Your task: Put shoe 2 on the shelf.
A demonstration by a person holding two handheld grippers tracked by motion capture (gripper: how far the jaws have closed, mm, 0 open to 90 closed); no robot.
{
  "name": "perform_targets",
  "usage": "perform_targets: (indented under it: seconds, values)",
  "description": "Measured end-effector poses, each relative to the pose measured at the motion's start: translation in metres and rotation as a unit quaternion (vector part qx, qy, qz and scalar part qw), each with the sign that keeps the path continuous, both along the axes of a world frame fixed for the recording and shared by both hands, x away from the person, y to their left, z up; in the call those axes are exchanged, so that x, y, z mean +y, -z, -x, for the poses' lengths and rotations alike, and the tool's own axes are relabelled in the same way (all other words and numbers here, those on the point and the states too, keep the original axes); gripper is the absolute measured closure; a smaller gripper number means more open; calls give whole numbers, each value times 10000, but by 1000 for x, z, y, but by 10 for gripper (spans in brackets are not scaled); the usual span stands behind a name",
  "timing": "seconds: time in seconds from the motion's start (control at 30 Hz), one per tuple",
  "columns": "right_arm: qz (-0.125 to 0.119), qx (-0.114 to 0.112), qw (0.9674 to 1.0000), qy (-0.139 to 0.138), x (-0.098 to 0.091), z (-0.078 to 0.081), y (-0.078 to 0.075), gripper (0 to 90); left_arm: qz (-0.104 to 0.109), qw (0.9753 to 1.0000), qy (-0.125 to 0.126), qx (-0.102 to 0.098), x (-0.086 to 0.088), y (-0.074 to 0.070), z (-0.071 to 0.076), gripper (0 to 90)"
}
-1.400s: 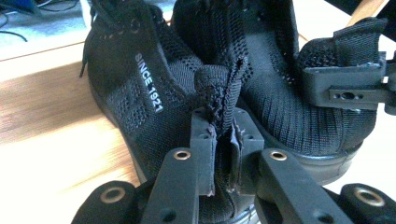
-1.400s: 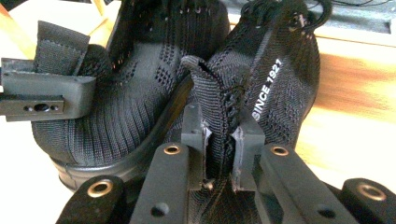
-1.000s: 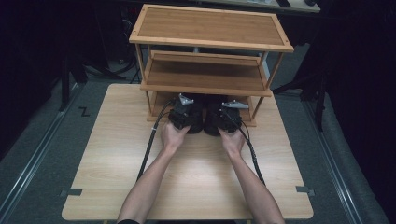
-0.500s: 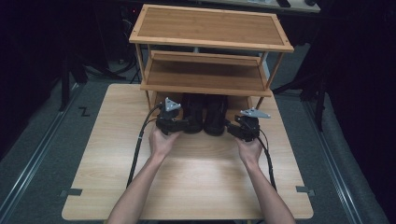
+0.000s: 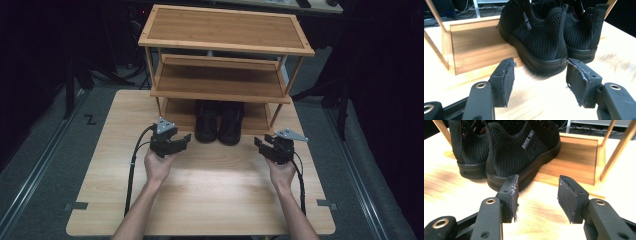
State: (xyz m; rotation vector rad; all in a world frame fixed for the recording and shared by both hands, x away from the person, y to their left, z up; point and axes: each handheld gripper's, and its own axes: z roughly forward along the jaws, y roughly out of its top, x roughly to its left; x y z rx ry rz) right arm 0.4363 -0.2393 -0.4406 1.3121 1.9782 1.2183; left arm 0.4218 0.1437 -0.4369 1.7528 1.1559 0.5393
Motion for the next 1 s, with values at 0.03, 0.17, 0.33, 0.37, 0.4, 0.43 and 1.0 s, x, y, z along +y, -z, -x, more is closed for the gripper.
perform_targets:
  seconds: [0.03,0.17,0.33,0.37,0.4,0.43,1.0]
  values:
    - [-8,-15,10000,8,-2,1,1,519,40,10000,29,4,2,2,2,404]
    - [-12,21,10000,-2,-10,8,6,525,122,9999,61,36,11,10,8,398]
    - [50,87,9999,114,-23,15,17,528,-42,9999,33,122,18,22,18,398]
    - [60,108,9998,127,-26,17,19,528,-57,9999,22,145,19,24,19,401]
    - [68,129,9998,151,-28,18,20,527,-67,9998,9,199,21,28,22,411]
    - [93,151,9997,183,-32,19,23,524,-98,9997,7,238,23,31,23,415]
    - [923,780,9905,649,-62,19,66,449,-994,9901,-583,795,50,76,30,367]
